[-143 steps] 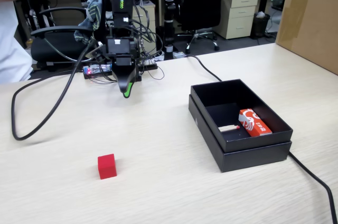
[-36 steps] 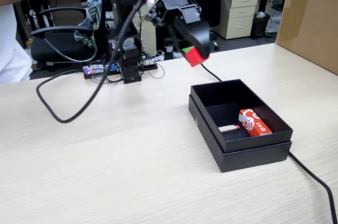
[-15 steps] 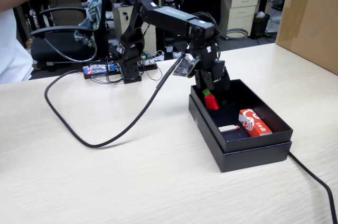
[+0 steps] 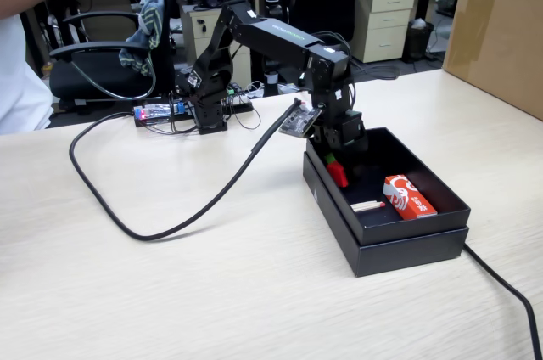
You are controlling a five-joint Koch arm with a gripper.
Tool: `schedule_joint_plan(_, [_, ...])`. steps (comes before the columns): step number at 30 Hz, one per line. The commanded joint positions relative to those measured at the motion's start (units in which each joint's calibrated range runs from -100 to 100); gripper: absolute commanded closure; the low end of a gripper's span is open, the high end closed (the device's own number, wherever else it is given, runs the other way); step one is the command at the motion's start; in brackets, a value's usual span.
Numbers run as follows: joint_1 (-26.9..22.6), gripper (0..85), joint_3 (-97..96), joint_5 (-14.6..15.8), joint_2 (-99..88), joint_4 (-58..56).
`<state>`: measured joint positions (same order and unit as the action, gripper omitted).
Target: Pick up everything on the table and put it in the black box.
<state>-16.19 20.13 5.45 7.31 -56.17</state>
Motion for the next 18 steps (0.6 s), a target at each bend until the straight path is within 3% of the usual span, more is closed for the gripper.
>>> schedule_joint_plan(1, [-0.49, 58.5, 3.81, -0.15, -1.18, -0.02])
schedule_joint_plan(6, [-0.54, 44.6, 3.17, -0.20, -4.96, -0.02])
schedule_joint_plan(18, [3.71, 41.1, -5.62, -0.63, -34.11, 0.49])
